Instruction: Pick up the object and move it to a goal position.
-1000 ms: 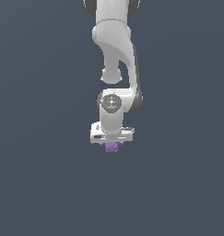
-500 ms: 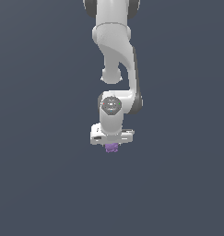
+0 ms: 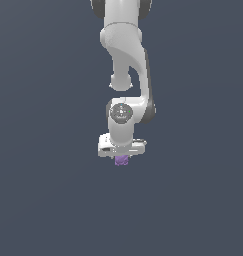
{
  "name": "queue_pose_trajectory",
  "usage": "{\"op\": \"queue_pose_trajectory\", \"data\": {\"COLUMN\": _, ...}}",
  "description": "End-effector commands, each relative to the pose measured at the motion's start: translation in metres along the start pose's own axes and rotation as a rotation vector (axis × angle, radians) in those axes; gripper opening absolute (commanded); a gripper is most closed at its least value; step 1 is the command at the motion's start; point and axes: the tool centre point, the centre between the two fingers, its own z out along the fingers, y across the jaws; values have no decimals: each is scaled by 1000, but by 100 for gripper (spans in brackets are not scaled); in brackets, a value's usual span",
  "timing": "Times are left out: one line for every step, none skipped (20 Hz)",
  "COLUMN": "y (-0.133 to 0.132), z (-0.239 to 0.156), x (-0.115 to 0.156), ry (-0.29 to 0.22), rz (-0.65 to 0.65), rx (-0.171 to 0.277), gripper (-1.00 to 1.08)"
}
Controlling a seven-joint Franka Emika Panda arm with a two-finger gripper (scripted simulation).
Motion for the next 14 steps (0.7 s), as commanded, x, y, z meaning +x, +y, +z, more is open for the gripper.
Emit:
{"op": "queue_pose_trajectory", "data": {"y": -3, "z": -12, "x": 7, "ry": 15, "rz": -7, "rx": 1, "gripper": -100}}
{"op": "queue_pose_trajectory", "data": {"y": -4, "z": -19, "x": 11, "ry": 23, "rz": -11, "rx": 1, "gripper": -100}}
{"op": "queue_pose_trajectory", "data": {"y": -6, "z": -28, "x": 15, "ry": 33, "rz": -15, "rx": 1, "gripper": -100}}
{"op": "queue_pose_trajectory", "data": {"y": -9, "z": -37, "x": 20, "ry": 44, "rz": -20, "rx": 2, "gripper": -100}}
{"op": "queue_pose_trajectory", "data": {"y": -11, "z": -48, "x": 26, "ry": 56, "rz": -26, "rx": 2, "gripper": -100}}
{"op": "queue_pose_trajectory", "data": {"y": -14, "z": -61, "x": 31, "ry": 70, "rz": -33, "rx": 3, "gripper": -100}}
{"op": "queue_pose_trajectory", "data": {"y": -17, "z": -74, "x": 38, "ry": 85, "rz": -40, "rx": 4, "gripper": -100}}
{"op": "queue_pose_trajectory", "data": {"y": -20, "z": -88, "x": 44, "ry": 100, "rz": -48, "rx": 5, "gripper": -100}}
{"op": "queue_pose_trajectory", "data": {"y": -24, "z": -104, "x": 50, "ry": 117, "rz": -56, "rx": 5, "gripper": -100}}
{"op": "queue_pose_trajectory", "data": {"y": -28, "z": -120, "x": 57, "ry": 135, "rz": -65, "rx": 6, "gripper": -100}}
{"op": "queue_pose_trajectory", "data": {"y": -32, "z": -137, "x": 63, "ry": 154, "rz": -73, "rx": 7, "gripper": -100}}
{"op": "queue_pose_trajectory", "data": {"y": -36, "z": -155, "x": 70, "ry": 173, "rz": -83, "rx": 8, "gripper": -100}}
{"op": "queue_pose_trajectory", "data": {"y": -40, "z": -173, "x": 76, "ry": 192, "rz": -92, "rx": 9, "gripper": -100}}
{"op": "queue_pose_trajectory", "data": {"y": -45, "z": -192, "x": 81, "ry": 212, "rz": -102, "rx": 10, "gripper": -100}}
